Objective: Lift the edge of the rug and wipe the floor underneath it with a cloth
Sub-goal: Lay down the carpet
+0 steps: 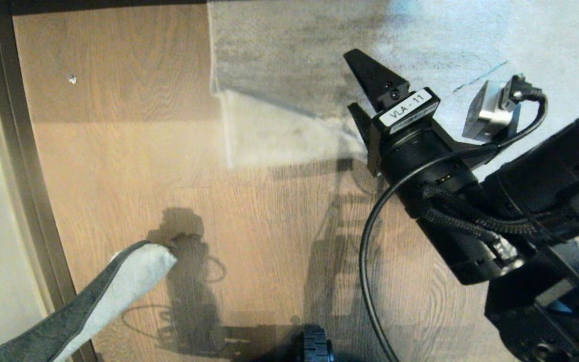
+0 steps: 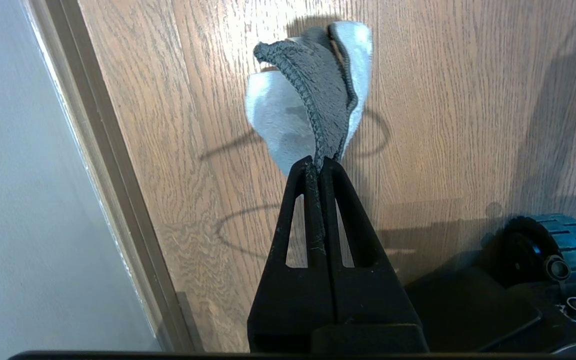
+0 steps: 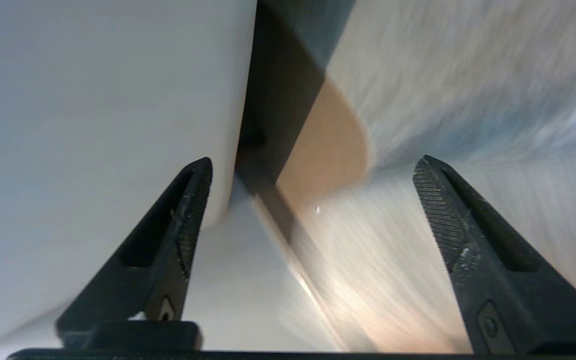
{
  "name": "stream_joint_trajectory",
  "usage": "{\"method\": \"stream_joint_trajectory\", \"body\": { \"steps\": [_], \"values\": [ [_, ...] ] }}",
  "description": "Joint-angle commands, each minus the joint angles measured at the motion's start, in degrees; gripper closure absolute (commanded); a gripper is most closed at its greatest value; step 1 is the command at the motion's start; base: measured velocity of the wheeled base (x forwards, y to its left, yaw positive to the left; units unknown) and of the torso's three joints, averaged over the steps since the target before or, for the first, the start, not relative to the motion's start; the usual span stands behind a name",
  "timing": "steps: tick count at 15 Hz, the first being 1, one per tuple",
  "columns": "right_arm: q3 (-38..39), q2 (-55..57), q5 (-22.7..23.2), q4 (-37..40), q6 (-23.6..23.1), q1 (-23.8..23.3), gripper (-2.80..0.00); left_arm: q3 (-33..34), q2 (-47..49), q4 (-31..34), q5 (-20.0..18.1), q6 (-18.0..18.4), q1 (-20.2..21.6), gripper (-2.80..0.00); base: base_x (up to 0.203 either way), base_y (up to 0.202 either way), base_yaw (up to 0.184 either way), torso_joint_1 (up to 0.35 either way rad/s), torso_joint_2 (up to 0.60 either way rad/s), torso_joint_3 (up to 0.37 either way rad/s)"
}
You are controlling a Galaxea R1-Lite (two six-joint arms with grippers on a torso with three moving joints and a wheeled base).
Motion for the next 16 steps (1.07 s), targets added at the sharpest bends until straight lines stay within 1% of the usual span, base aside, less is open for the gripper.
{"method": "stream_joint_trajectory", "body": {
  "steps": [1,3,4,8,9,10,16],
  "values": [
    [2.6,-1.9,-0.1,-2.7,0.3,3.3,-2.8,0.0,0.0,0.0,0.0,0.0,0.0,0.0,0.0,0.0,0.0,0.0,0.0,0.0],
    [4.7,-2.9,-0.5,-2.7,0.3,5.6,-2.8,0.0,0.0,0.0,0.0,0.0,-0.1,0.0,0.0,0.0,0.0,0.0,0.0,0.0],
    [6.0,-3.0,-0.6,-2.7,0.4,6.1,-2.8,0.0,0.0,0.0,0.0,0.0,0.0,0.0,0.0,0.0,0.0,0.0,0.0,0.0],
    [7.9,-1.1,-0.6,-2.7,0.5,6.2,-2.8,0.0,0.0,0.0,0.0,0.0,-0.1,0.0,0.0,0.0,0.0,0.0,0.0,0.0],
    [8.0,-0.5,-0.6,-2.7,1.0,6.2,-2.11,0.0,0.0,0.0,0.0,0.0,0.0,0.0,0.0,0.0,0.0,0.0,0.0,0.0],
    [8.3,0.0,-0.6,-2.7,1.2,6.2,0.0,0.0,0.0,0.0,0.0,0.0,0.0,0.0,0.0,0.0,0.0,0.0,0.0,0.0],
    [15.1,0.8,-0.7,-2.7,1.9,6.2,0.0,0.0,0.0,0.0,0.0,0.0,0.0,0.0,0.0,0.0,0.0,0.0,0.0,0.0]
  ]
}}
